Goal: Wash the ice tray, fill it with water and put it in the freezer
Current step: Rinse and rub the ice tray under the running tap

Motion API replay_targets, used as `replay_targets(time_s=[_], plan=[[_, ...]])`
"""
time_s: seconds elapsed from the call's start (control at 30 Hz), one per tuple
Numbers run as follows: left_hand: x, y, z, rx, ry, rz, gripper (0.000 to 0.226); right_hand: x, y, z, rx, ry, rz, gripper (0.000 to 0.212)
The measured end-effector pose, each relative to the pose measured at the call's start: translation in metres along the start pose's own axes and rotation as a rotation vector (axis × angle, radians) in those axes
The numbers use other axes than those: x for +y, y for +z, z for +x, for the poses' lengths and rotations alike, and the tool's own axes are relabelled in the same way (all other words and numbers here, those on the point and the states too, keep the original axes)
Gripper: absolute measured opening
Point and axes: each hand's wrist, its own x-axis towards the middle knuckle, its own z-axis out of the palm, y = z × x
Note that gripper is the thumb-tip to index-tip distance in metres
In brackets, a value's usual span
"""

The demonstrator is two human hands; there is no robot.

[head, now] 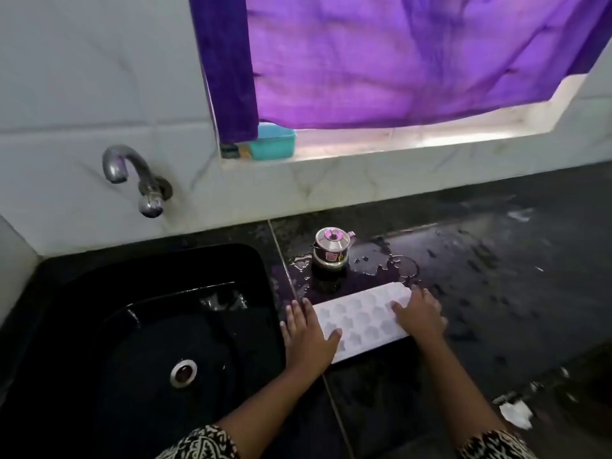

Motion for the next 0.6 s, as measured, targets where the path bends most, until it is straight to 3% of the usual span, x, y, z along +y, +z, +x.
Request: replay_targets(time_s=[0.23, 0.43, 0.6], plan=[[-0.007, 0.009, 0.006, 0.017, 0.034, -0.131, 0.084, -0.001, 0.009, -0.001, 0.037, 0.062, 0.111, 0.057], [-0.030, -0.032, 0.006, 0.207, 0.163, -0.841, 0.084, -0.031, -0.007, -0.013, 0.065, -0.068, 0.351, 0.061], [-0.066, -0.102, -0.009, 0.354, 0.092, -1.259, 0.082, -0.103, -0.022, -0.041, 0.037, -0.245, 0.508, 0.060]])
